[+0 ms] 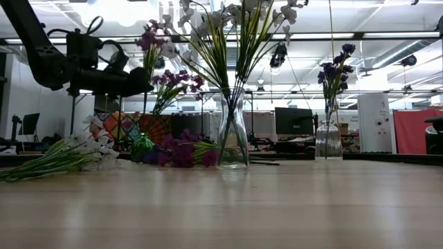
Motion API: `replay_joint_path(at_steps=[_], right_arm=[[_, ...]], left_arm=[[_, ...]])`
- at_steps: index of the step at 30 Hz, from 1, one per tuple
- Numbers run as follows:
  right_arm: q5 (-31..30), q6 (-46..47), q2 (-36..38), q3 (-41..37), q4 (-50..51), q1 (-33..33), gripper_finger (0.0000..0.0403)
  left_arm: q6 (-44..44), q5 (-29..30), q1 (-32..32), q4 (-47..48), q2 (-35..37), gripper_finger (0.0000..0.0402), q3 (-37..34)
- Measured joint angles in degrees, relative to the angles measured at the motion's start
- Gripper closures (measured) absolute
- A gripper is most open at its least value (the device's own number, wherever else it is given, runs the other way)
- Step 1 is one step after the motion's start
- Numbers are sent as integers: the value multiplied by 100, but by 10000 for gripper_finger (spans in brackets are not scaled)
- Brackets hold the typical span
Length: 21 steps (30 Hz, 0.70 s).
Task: Sort flowers into vase by color
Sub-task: Put the bottom violet flowers into the green flower vase
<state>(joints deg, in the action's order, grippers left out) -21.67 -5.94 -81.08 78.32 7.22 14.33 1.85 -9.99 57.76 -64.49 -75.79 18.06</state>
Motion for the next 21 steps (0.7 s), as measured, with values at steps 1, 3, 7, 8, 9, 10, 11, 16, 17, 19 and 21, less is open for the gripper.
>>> replay_joint_path(at_steps=[1,3,7,8,9,10,11,16,17,19,21], right_arm=[[0,7,0,0,0,-1,170],[0,10,0,-2,0,-2,170],[1,-3,0,-4,0,-2,170],[0,-3,0,-4,0,-2,170],[0,-2,0,-6,0,-2,170],[0,-1,0,-8,0,-2,170],[0,-1,0,-11,1,-2,170],[1,-1,-2,-13,4,-2,170],[2,-1,-1,-13,6,-2,170],[2,-1,-2,-13,7,-2,170],[1,-1,-2,-13,8,-2,170]], left_arm=[[-22,0,7,11,0,401,0],[-62,-1,11,43,-18,401,0],[-103,-1,11,46,-203,401,0],[-109,-1,11,34,-272,401,0],[-115,-1,11,30,-344,401,0],[-127,-2,11,5,-416,401,0],[-130,-1,11,-22,-479,401,0],[-203,-3,11,-271,-736,401,0],[-211,-3,11,-332,-786,401,0],[-217,-3,11,-385,-871,401,0],[-217,-3,11,-399,-930,401,0]])
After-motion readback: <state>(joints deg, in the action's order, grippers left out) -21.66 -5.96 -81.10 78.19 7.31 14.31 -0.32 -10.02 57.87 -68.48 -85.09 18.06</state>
